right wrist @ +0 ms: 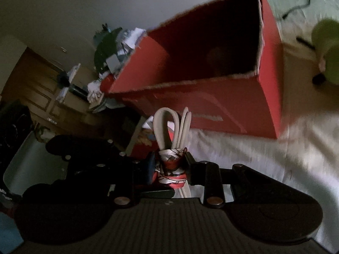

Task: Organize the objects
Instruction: 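Grasp the red-and-white item with white loops in the right gripper and lift, then carry the looped item over the red box with the right gripper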

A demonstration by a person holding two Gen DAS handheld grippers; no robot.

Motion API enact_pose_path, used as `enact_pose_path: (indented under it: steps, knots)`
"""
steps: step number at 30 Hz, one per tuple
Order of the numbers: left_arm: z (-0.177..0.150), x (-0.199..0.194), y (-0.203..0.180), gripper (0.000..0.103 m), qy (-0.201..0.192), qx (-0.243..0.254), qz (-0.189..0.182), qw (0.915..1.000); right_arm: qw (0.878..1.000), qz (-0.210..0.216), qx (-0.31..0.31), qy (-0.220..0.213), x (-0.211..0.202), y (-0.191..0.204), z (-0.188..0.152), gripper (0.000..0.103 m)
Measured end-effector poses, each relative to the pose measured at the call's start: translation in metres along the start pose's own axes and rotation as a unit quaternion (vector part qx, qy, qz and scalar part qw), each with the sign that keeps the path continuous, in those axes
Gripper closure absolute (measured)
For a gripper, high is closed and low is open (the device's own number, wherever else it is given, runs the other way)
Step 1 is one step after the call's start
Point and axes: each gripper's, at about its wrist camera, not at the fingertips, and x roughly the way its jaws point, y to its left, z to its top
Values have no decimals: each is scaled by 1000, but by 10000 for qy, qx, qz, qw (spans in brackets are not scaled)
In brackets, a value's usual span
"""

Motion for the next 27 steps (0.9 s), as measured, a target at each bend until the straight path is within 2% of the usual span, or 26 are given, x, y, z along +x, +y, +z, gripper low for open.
enact_pose_path:
  steps: [13, 22, 27]
  knots:
    - [28, -46, 3, 70, -669, 120, 14, 9977, 9978, 181, -367, -523, -26, 21, 24, 72]
    - [38, -53, 13, 70, -937, 150, 37, 9955, 9961, 281, -429, -719, -29, 29, 35, 72]
    - [49, -59, 25, 70, -1129, 211, 173, 9932, 9944, 288, -577, -840, -26, 35, 49, 72]
